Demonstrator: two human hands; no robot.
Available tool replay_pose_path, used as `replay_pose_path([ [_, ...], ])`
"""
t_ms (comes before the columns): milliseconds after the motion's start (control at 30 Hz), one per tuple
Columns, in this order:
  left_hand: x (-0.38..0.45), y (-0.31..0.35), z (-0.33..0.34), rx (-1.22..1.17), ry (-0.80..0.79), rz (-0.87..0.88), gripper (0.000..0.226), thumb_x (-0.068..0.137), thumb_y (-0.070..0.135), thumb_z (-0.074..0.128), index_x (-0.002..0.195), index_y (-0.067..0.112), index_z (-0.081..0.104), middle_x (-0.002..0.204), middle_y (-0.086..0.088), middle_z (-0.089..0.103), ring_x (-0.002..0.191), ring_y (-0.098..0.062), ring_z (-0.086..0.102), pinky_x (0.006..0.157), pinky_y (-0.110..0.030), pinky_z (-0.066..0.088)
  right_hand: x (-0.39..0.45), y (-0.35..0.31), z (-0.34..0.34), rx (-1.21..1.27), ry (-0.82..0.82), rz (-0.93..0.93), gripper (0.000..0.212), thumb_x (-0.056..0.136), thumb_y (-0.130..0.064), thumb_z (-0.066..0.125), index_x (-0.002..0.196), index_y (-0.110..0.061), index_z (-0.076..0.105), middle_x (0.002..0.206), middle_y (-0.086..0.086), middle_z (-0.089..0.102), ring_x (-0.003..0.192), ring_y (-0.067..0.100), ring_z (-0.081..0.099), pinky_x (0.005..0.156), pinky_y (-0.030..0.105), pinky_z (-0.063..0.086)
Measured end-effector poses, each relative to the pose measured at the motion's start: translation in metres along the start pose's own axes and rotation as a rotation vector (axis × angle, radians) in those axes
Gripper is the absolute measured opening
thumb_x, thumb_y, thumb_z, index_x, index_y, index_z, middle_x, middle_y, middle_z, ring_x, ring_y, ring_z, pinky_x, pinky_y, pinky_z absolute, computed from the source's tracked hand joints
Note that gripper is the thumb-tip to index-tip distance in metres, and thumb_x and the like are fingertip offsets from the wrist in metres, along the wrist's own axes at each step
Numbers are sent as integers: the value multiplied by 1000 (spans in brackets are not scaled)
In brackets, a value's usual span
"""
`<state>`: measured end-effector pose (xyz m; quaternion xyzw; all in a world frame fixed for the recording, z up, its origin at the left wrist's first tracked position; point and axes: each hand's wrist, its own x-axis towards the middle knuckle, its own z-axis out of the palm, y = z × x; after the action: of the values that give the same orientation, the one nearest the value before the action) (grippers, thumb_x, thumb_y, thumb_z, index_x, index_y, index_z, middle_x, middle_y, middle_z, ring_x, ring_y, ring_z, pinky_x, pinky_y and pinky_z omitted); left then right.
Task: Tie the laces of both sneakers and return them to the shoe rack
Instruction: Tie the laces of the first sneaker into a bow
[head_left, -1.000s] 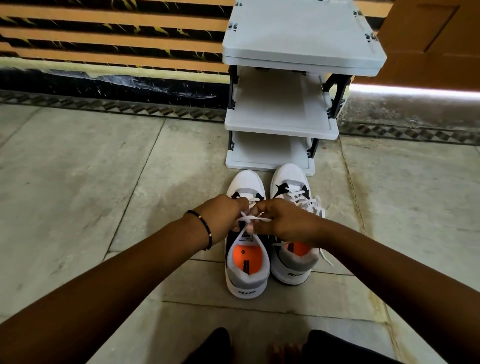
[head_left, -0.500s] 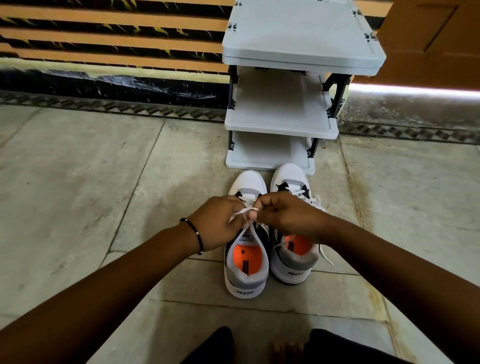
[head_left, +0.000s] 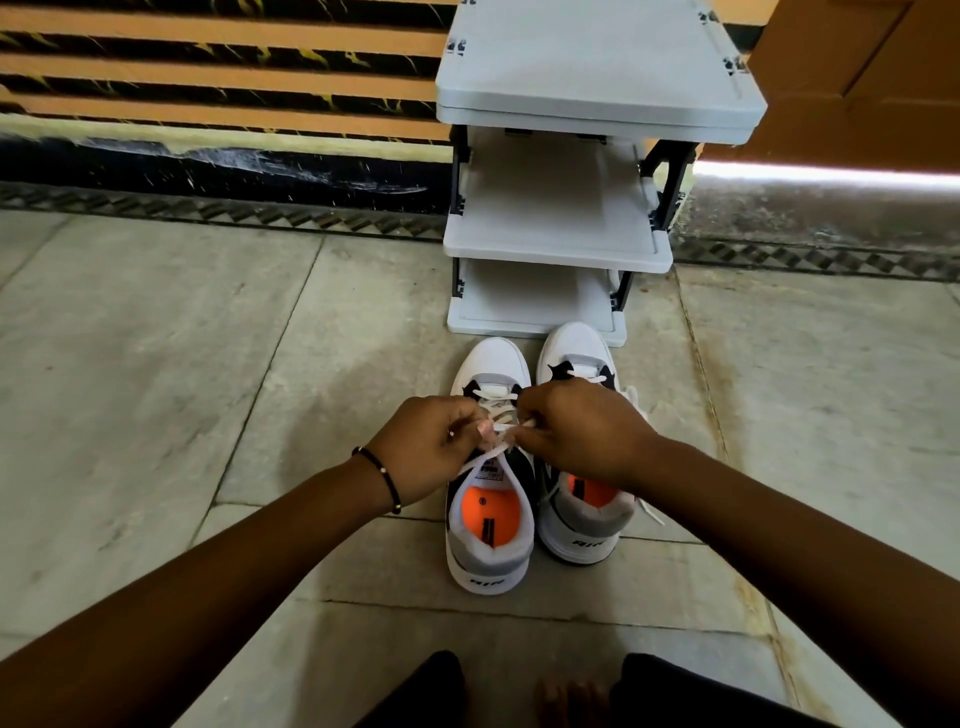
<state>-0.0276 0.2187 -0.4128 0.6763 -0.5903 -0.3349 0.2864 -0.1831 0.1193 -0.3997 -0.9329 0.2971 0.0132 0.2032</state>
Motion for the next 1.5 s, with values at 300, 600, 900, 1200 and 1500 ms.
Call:
replay_pose_path([
  [300, 7, 0, 3, -402, -8, -90, 35, 94, 4, 38, 112, 31, 52, 100, -2, 68, 88, -3, 65, 72, -12, 50, -7, -12, 13, 78, 264, -105, 21, 89, -31, 51, 95, -12, 58, 95, 9, 65, 80, 28, 61, 59, 30, 36],
  [600, 9, -13, -16, -212, 441, -318, 55, 86, -8, 36, 131, 22, 45, 142, -6, 46, 129, -16, 45, 93, -21, 42, -10, -11, 9, 84, 253, -87, 22, 88, -33, 52, 96, -14, 59, 97, 6, 66, 83, 27, 61, 65, 37, 49],
  [900, 5, -10, -4, 331, 111, -457, 41, 92, 26, 45, 126, 48, 42, 155, -10, 18, 141, -36, 19, 113, -60, 14, -8, -11, 10, 157, 283, -127, 18, 85, -20, 55, 101, -18, 63, 100, 3, 69, 85, 27, 65, 67, 41, 53],
  [1200, 7, 3, -9, 113, 140, 38, 18, 89, 18, 52, 90, 12, 68, 83, -8, 74, 80, -22, 67, 75, -29, 50, -2, -11, 6, 247, 277, -67, 12, 84, -17, 59, 93, -15, 65, 79, 8, 69, 69, 24, 62, 63, 41, 52],
  [1500, 0, -41, -33, 494, 72, -204, 30, 86, 6, 47, 93, 28, 67, 70, 8, 65, 74, -12, 60, 60, -21, 40, -17, 18, 12, -105, 57, -15, 30, 83, -13, 48, 104, -23, 67, 104, 3, 71, 90, 28, 64, 64, 27, 44],
])
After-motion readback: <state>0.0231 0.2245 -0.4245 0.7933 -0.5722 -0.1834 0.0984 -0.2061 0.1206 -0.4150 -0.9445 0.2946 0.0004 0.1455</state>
